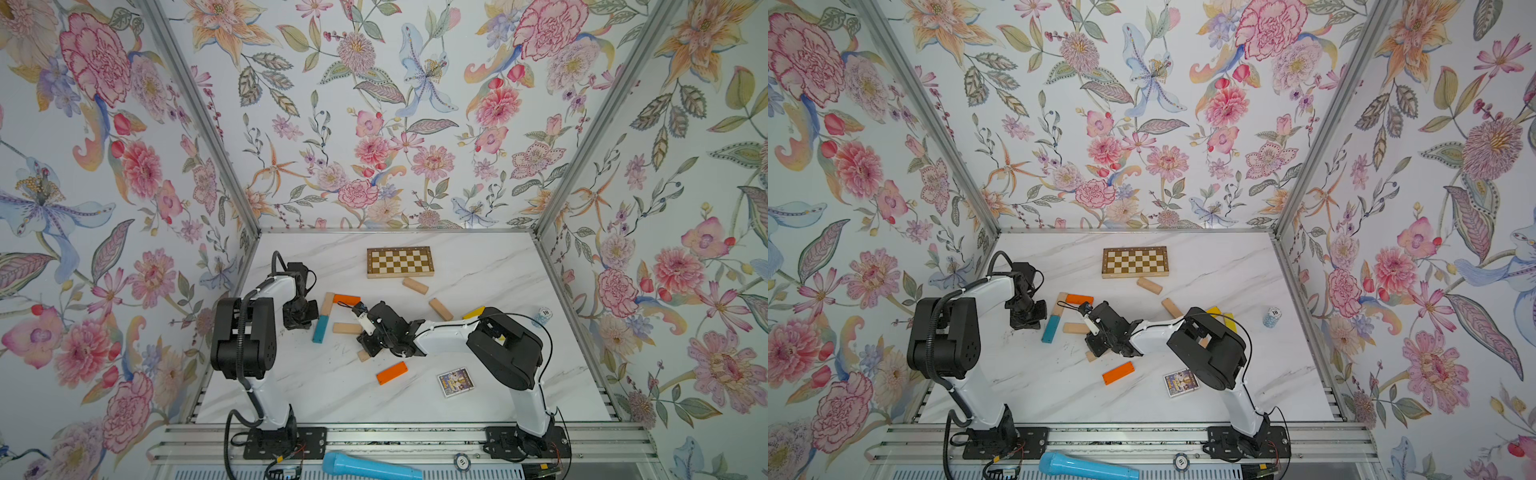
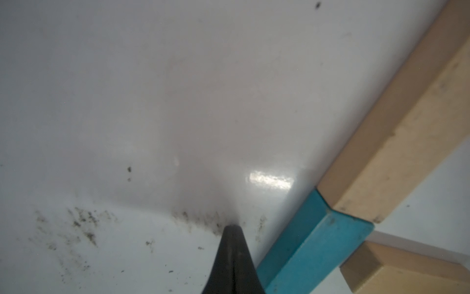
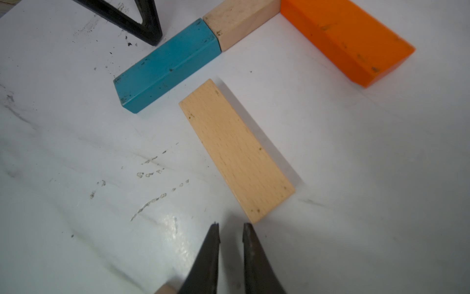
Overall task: Assemble the number 6 with building blocks
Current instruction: Assemble the building block at the center of the board.
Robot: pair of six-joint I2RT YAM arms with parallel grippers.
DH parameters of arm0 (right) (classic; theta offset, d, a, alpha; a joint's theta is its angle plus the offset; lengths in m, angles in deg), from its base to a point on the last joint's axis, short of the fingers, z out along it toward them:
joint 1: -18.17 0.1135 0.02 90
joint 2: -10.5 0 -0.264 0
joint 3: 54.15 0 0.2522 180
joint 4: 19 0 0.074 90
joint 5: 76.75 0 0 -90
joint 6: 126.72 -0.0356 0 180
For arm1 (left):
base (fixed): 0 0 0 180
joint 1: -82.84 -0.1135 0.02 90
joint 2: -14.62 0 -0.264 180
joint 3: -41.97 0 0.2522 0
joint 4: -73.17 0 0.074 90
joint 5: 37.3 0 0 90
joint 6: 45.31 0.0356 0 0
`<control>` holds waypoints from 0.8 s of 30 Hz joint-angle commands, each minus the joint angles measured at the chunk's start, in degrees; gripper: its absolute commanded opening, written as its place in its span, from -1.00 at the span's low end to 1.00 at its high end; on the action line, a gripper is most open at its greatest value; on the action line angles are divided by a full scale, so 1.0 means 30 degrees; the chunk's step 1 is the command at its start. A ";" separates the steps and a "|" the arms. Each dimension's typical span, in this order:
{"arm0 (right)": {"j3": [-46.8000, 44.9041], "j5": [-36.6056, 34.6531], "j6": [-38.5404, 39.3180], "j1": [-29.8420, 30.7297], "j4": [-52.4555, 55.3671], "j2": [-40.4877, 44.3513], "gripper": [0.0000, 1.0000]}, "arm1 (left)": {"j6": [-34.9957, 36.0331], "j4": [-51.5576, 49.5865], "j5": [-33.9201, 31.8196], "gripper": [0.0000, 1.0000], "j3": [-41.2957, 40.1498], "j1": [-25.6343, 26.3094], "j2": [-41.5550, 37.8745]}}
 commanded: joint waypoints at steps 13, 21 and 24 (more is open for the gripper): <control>-0.0246 -0.0105 -0.0037 0.0122 -0.0527 0.0199 -0.61 | -0.0595 0.0424 0.0703 -0.98 0.1325 0.0159 0.1360; -0.0346 -0.0184 -0.0041 0.0123 -0.0625 0.0344 -0.60 | -0.0645 0.0490 0.1204 -0.99 0.1475 0.0247 0.1798; -0.0414 -0.0229 -0.0045 0.0139 -0.0675 0.0345 -0.60 | -0.0634 0.0512 0.1321 -0.99 0.1475 0.0336 0.1873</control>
